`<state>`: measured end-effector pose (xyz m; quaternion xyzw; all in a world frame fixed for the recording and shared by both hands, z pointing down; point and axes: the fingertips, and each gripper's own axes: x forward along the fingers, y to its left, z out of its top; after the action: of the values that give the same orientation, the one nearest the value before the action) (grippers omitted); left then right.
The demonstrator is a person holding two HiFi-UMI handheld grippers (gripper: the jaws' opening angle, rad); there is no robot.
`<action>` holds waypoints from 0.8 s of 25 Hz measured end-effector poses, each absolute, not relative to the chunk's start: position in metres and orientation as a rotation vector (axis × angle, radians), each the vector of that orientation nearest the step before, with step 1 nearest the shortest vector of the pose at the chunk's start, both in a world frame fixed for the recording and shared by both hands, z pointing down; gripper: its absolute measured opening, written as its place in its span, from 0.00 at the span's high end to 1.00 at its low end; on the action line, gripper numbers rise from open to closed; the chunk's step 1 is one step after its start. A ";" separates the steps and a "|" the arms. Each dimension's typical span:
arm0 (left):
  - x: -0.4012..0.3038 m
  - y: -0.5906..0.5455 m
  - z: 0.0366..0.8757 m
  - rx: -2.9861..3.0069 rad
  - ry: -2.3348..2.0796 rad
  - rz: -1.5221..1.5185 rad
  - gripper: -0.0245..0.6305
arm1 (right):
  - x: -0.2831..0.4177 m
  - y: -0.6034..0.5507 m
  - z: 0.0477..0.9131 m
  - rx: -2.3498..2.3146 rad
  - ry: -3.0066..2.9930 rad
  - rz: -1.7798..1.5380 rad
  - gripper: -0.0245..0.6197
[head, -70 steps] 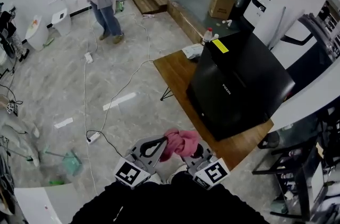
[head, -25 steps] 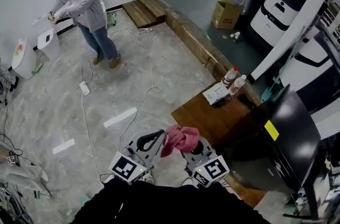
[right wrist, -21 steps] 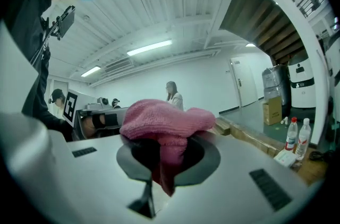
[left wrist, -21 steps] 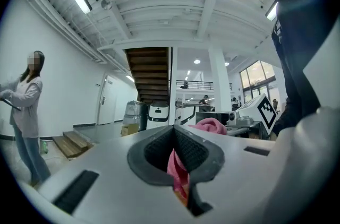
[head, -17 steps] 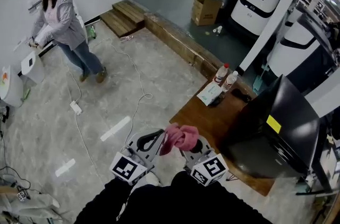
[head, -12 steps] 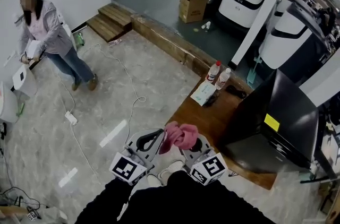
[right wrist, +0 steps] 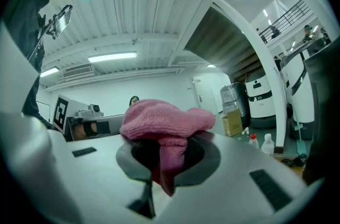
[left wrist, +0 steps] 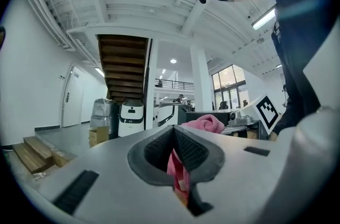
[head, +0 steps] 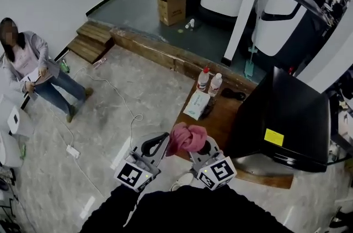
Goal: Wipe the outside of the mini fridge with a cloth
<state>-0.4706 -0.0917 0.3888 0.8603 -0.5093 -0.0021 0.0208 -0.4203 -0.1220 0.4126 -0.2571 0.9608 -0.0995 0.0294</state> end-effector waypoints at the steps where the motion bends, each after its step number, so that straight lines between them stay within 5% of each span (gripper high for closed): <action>1: -0.467 -0.104 0.388 2.679 -1.563 -0.005 0.95 | -0.415 -0.132 0.411 -0.821 2.943 -0.314 0.89; 20: -0.389 -0.275 0.372 2.993 -1.004 -0.052 0.95 | -0.306 -0.286 0.399 -1.489 2.286 -0.498 0.89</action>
<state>-0.3889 -0.2753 0.3722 0.9479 -0.3179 -0.0166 -0.0079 -0.3058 -0.2858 0.3993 -0.5280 0.8103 -0.1765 0.1833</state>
